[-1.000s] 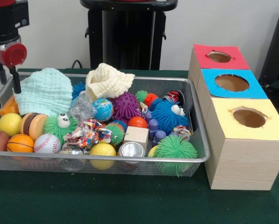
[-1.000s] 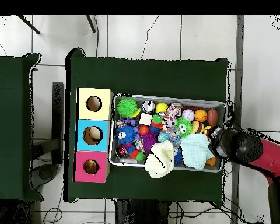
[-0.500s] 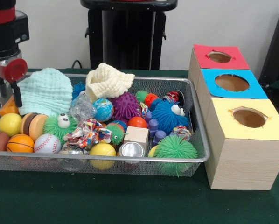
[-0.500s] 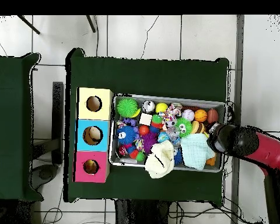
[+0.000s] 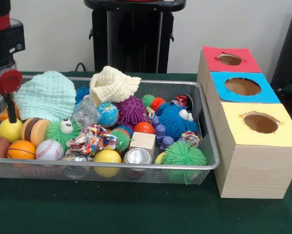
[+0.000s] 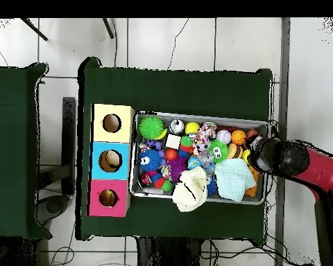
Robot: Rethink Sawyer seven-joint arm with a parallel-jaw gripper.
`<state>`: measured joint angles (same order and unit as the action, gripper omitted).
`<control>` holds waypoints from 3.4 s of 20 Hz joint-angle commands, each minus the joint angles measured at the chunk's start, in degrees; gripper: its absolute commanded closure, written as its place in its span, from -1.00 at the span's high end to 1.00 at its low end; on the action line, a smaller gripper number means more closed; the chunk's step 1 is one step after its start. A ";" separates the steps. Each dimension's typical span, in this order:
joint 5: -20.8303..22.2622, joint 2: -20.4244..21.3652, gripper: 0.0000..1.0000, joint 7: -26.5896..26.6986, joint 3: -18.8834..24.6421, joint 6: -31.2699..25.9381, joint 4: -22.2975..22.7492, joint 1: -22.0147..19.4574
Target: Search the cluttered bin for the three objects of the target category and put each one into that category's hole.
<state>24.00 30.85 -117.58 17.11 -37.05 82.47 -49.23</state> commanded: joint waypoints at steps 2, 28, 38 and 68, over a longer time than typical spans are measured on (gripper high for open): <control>1.91 1.24 1.00 10.88 4.03 -3.64 3.46 -0.36; 8.98 2.87 1.00 0.16 -2.95 11.99 18.55 -0.23; 10.39 -2.68 1.00 0.07 -4.69 12.44 12.30 2.12; 7.91 -0.85 -1.00 1.06 -7.27 8.79 10.24 4.63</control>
<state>30.91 30.37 -117.58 9.93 -25.11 94.93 -45.18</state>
